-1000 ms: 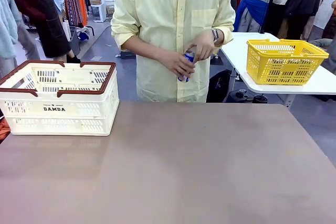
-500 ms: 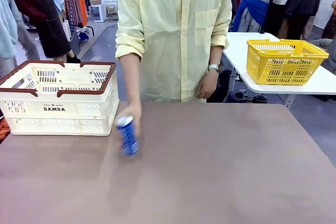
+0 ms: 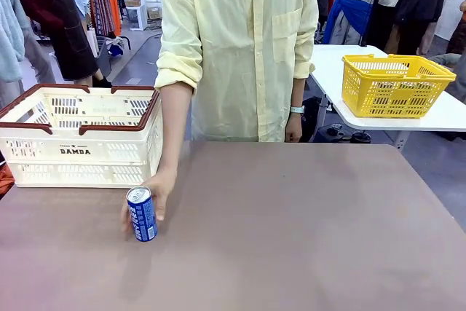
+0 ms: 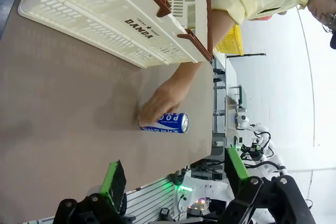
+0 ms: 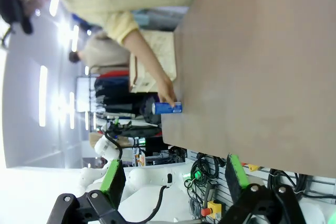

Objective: Place the drinks into the Shopping basket.
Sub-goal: Pick up one drink and place it into the Shopping basket.

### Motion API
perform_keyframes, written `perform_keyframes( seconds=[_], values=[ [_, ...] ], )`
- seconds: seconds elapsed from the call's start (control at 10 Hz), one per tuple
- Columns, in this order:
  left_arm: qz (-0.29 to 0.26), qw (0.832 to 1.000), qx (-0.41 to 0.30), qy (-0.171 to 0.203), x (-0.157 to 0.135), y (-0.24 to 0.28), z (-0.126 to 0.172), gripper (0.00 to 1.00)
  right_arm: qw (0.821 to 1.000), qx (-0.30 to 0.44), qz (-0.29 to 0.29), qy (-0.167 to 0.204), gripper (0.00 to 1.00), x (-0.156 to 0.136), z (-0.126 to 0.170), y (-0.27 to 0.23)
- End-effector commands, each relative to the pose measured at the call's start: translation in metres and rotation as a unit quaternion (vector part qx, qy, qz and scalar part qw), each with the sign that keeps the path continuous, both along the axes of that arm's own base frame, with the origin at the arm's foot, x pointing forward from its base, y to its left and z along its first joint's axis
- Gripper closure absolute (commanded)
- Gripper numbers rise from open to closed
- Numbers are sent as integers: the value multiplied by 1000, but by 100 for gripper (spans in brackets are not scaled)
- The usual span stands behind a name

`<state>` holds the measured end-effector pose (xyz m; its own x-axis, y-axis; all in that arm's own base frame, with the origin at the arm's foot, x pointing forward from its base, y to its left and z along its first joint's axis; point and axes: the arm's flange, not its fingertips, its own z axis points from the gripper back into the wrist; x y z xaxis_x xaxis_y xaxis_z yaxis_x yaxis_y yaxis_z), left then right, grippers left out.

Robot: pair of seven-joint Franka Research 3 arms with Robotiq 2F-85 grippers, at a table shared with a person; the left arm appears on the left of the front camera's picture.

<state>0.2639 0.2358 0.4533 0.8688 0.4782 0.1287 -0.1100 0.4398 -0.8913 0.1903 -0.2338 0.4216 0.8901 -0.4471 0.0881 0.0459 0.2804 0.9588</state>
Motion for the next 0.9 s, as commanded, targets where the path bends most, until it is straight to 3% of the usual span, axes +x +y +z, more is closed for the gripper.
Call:
perform_keyframes(
  seconds=[0.0,0.4,0.5,0.7,0.8],
  values=[
    [-2,1000,-4,-5,-1,1,1,0,1000,5,-2,-18,0,3,3,-1],
    [0,1000,0,0,0,0,0,0,1000,5,-2,-18,0,3,3,-1],
    [-21,999,-3,28,0,-20,26,0,1000,5,-2,-18,0,3,3,-1],
    [-74,987,104,94,-5,-115,77,0,1000,5,-2,-18,0,3,3,-1],
    [-105,978,151,94,-4,-160,92,0,1000,5,-2,-18,0,3,3,-1]
  ],
)
